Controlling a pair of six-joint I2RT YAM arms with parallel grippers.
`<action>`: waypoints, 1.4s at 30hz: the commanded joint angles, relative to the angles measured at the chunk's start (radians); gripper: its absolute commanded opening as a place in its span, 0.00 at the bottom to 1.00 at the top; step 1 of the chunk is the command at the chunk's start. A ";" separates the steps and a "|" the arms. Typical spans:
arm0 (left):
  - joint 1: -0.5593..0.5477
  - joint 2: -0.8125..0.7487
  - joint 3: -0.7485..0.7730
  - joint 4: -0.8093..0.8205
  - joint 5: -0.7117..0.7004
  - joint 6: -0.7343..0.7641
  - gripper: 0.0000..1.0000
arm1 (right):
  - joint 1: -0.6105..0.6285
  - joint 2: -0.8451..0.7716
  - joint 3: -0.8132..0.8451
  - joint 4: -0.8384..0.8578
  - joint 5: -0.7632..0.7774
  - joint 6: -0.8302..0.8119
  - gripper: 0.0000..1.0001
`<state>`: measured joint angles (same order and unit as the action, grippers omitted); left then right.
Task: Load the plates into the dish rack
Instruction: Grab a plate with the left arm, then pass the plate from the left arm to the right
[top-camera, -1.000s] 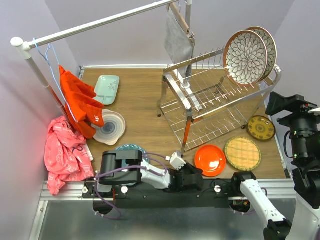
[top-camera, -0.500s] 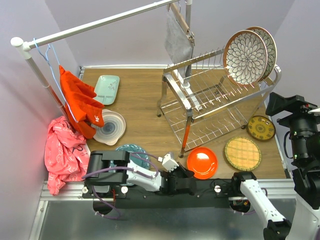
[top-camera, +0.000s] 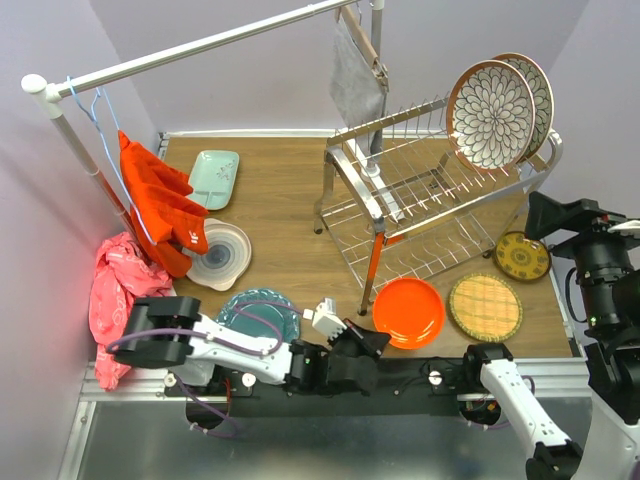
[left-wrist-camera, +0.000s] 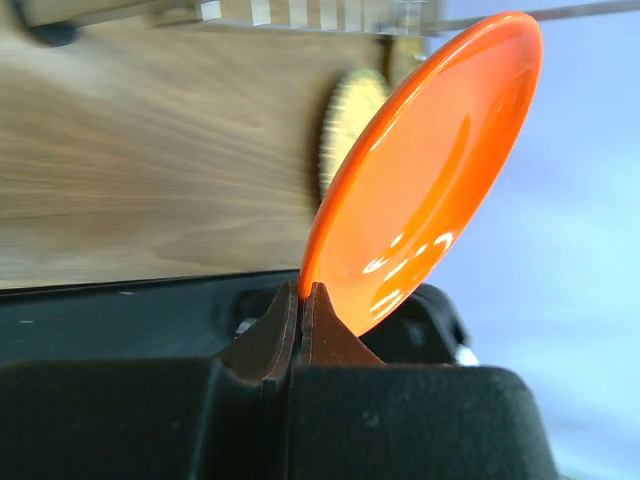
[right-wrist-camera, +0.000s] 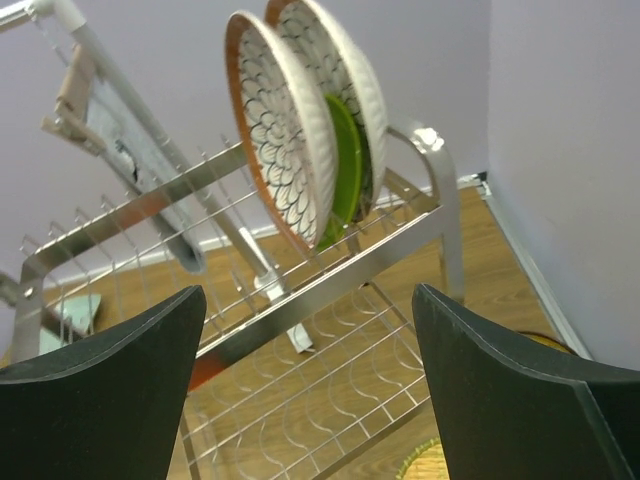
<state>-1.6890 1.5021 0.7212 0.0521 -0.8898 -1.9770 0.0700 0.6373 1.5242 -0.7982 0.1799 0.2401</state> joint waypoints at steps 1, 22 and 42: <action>-0.023 -0.137 -0.026 0.067 -0.123 0.248 0.00 | -0.003 -0.014 -0.004 -0.044 -0.210 -0.088 0.92; -0.057 -0.534 0.122 0.150 -0.152 1.106 0.00 | -0.002 0.202 0.300 -0.568 -0.980 -0.346 0.92; -0.057 -0.399 0.356 0.173 -0.210 1.208 0.00 | -0.003 0.275 0.324 -0.555 -1.016 -0.288 0.62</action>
<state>-1.7416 1.0794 1.0260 0.1860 -1.0294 -0.8173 0.0700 0.8787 1.8091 -1.3338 -0.8524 -0.0761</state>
